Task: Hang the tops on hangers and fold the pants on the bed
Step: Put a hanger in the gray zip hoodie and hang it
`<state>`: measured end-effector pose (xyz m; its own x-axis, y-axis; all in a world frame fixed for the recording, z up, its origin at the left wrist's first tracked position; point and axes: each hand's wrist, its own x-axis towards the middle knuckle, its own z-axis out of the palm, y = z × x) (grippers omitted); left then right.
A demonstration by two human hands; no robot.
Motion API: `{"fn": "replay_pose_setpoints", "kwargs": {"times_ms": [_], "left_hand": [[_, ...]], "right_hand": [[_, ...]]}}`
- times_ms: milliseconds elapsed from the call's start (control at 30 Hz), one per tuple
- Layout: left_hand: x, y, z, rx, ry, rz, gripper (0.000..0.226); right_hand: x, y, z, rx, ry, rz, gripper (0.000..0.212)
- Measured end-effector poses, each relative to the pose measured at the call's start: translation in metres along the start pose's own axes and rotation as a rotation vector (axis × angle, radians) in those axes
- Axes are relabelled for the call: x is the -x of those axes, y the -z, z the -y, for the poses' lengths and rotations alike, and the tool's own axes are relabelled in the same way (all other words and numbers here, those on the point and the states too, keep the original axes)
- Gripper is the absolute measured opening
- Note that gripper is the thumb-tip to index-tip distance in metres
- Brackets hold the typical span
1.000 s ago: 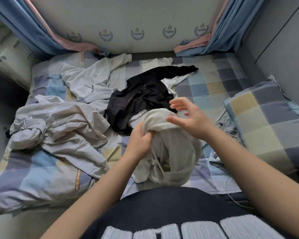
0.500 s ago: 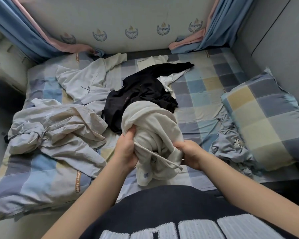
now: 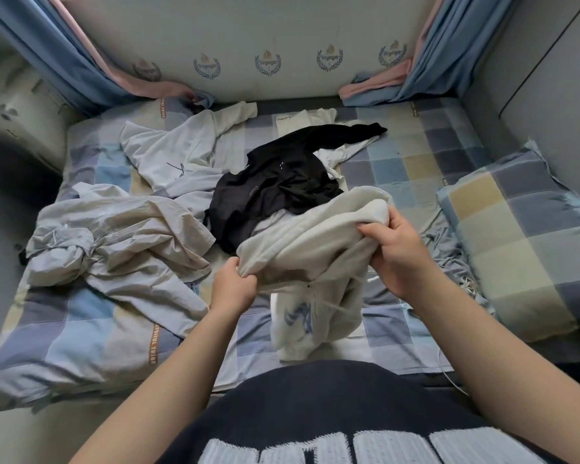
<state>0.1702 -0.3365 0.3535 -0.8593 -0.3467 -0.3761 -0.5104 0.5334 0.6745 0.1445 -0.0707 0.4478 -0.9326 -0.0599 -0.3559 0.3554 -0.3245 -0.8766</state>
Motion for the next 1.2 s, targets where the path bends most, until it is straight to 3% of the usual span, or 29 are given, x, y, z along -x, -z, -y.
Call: {"fn": "replay_pose_setpoints", "kwargs": {"times_ms": [67,133,233,300,433,500,567,667,833,933,1067,1200], "left_hand": [[-0.003,-0.007,0.010,0.136,0.185,0.049,0.015],[0.000,-0.014,0.013,0.514,0.406,0.193,0.010],[0.005,-0.019,0.015,0.814,0.499,0.315,0.009],[0.009,-0.023,0.016,0.776,0.462,0.332,0.017],[0.009,-0.035,0.019,0.233,0.169,0.128,0.029],[0.007,-0.040,0.015,0.160,0.117,0.060,0.022],[0.002,-0.046,0.011,0.290,0.228,0.059,0.011],[-0.002,-0.051,0.000,0.697,0.513,0.125,0.018],[-0.008,-0.046,-0.013,1.077,0.608,0.287,0.026],[-0.006,-0.037,-0.015,0.924,0.566,0.555,0.032],[-0.019,-0.017,-0.016,0.690,0.568,0.896,0.038],[-0.030,0.001,0.000,0.442,0.589,1.083,0.062]], "right_hand": [[0.004,-0.002,0.001,0.010,0.011,-0.060,0.027],[0.004,0.001,0.000,-0.007,0.009,-0.159,0.026],[0.004,0.009,0.001,-0.041,-0.013,-0.253,0.031],[0.005,0.011,0.001,-0.047,-0.028,-0.258,0.032],[0.010,0.009,-0.005,-0.068,-0.092,-0.227,0.031],[0.013,0.007,-0.008,-0.080,-0.119,-0.195,0.023],[0.015,0.007,-0.010,-0.070,-0.128,-0.178,0.019],[0.016,0.015,-0.011,-0.007,-0.141,-0.224,0.025],[0.025,0.041,-0.024,0.260,-0.184,-0.422,0.029],[0.038,0.052,-0.041,0.211,-0.221,-0.567,0.030],[0.067,0.046,-0.077,-0.049,-0.301,-0.656,0.035],[0.098,0.009,-0.117,-0.304,-0.367,-0.693,0.040]]}}
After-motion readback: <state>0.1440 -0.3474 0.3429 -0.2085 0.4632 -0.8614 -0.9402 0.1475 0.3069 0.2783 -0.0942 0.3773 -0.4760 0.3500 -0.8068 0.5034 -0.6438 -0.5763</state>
